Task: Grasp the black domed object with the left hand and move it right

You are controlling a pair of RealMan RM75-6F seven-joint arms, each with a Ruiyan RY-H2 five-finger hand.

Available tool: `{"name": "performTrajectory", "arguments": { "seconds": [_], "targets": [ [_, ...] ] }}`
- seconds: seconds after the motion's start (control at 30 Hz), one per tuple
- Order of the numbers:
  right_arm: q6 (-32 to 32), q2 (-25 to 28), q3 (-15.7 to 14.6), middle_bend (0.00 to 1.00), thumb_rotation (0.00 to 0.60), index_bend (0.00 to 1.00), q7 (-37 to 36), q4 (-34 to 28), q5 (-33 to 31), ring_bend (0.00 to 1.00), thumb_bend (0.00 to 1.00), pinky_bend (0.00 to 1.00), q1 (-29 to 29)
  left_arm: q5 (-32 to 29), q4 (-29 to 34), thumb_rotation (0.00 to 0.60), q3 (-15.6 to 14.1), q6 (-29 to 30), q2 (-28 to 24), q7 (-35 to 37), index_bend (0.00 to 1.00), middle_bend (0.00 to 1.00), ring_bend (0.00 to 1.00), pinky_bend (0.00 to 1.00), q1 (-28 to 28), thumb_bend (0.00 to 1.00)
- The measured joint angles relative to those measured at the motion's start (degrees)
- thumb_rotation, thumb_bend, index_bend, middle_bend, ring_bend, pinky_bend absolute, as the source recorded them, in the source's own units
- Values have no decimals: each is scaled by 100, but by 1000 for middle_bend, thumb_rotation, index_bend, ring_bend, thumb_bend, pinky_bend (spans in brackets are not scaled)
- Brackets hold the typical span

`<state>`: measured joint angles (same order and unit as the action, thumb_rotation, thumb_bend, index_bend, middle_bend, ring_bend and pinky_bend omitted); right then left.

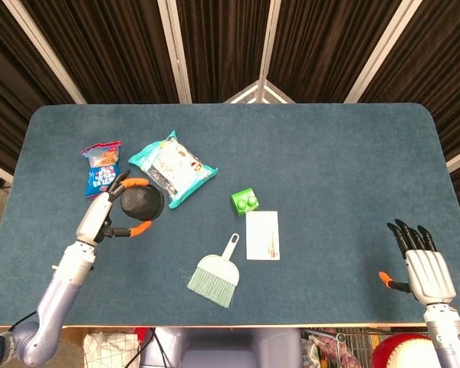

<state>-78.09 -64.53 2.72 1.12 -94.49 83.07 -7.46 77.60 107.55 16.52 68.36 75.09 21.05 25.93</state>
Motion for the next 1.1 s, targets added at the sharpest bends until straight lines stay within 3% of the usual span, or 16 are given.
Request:
{"name": "performTrajectory", "arguments": {
  "seconds": [0.1,0.2,0.3,0.47,0.7,0.83,1.1],
  "targets": [
    [-49,16,3,75,600,98,-34,0,10,123,222,36,22,395,902,600,145,450,-480,17,291,415,1,0,-165,560],
    [-108,43,-2,75,600,98,-65,-20,47,123,221,36,50,865,1528,600,96,931,-987,98,295,415,1,0,-389,560],
    [-123,62,-2,75,600,98,-78,-42,68,123,222,36,54,977,1592,600,-77,1008,-1107,193,299,415,1,0,-522,560],
    [-76,56,13,75,600,98,-72,-50,41,123,222,36,27,566,595,600,-320,565,-782,339,290,414,1,0,-551,561],
    [8,15,6,75,600,98,23,-51,18,123,221,36,-13,-324,-1454,600,-511,-399,274,283,292,414,1,0,-298,566],
    [25,22,13,75,600,98,-37,-30,1,123,221,36,-18,-510,-1930,600,-521,-658,616,286,291,413,1,0,-124,566],
    [79,25,-17,75,600,98,-149,-13,46,123,221,36,-36,-890,-2267,600,-477,-832,849,-463,287,402,1,0,75,566]
  ]
}}
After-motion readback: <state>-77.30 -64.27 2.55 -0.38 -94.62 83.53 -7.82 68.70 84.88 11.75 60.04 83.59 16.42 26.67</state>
